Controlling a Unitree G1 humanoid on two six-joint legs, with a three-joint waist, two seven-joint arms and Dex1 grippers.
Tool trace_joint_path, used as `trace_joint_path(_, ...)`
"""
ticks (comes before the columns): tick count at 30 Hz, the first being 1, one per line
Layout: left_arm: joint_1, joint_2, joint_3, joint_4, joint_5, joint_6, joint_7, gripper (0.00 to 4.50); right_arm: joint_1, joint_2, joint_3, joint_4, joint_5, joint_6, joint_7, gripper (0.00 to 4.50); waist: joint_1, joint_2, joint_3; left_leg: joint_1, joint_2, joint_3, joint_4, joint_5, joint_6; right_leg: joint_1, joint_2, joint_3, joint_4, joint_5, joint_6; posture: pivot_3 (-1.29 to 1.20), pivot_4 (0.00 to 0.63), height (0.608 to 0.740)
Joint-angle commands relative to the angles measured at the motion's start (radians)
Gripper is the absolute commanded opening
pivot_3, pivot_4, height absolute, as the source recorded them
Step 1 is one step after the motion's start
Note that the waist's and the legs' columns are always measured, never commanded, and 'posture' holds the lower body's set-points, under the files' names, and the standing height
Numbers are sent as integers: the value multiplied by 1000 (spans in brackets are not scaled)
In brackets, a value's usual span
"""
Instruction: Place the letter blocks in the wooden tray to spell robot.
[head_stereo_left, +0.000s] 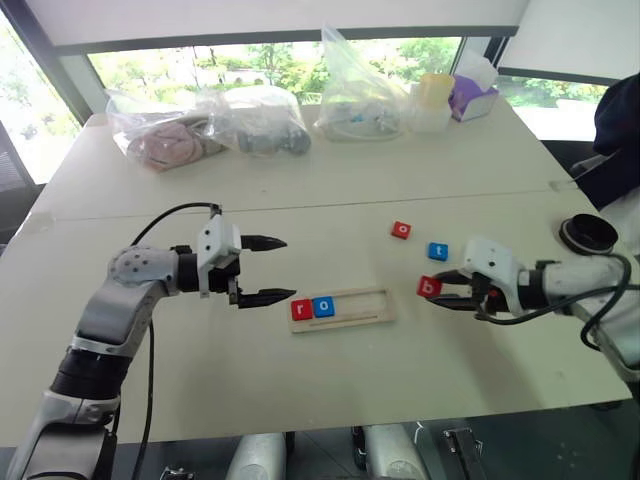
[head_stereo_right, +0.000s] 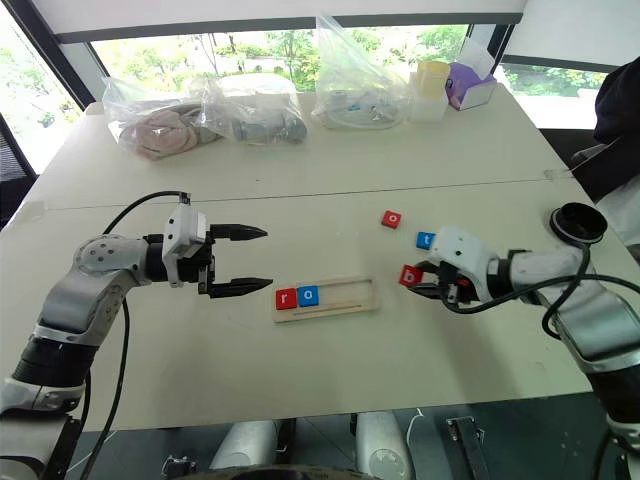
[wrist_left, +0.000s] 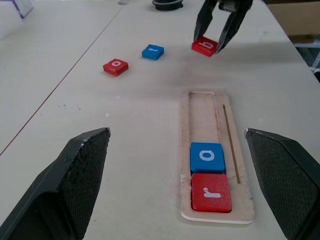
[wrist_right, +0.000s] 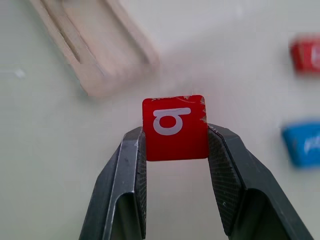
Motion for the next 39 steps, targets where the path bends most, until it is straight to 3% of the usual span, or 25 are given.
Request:
trace_joint_path(1,0,6,21,-30,-11,-6,1,4500,-63,17,66,-36,-9,-1,59,1119,2,0,0,0,0,0,0,0,0,0,0,0,0,0,0,0,150,740)
trace_joint_path(5,32,15,23,-78,-23,5,-1,4500,-173,105,230,43,-108,-64,115,1119,-1,-1,-1,-1,0,0,1,0,0,0,-1,0,-1,0,0,0,150,740)
trace_joint_path(13,107,67,50,-170,-49,42,-11,4500,-319,258,344,231,-195,-129,174,1119,1,-1,-1,-1,0,0,1,0,0,-1,0,1,1,1,0,0,150,740)
trace_joint_path(24,142,114,76,-199,-59,41,-17,4500,-341,331,373,292,-234,-149,218,1119,0,-1,-1,-1,0,0,2,0,0,-1,-1,1,1,1,-1,0,150,740)
trace_joint_path(39,146,110,76,-212,-63,46,11,4500,-352,388,368,326,-268,-161,215,1119,-1,-1,-1,-1,0,0,2,0,0,-1,0,1,2,1,0,0,150,740)
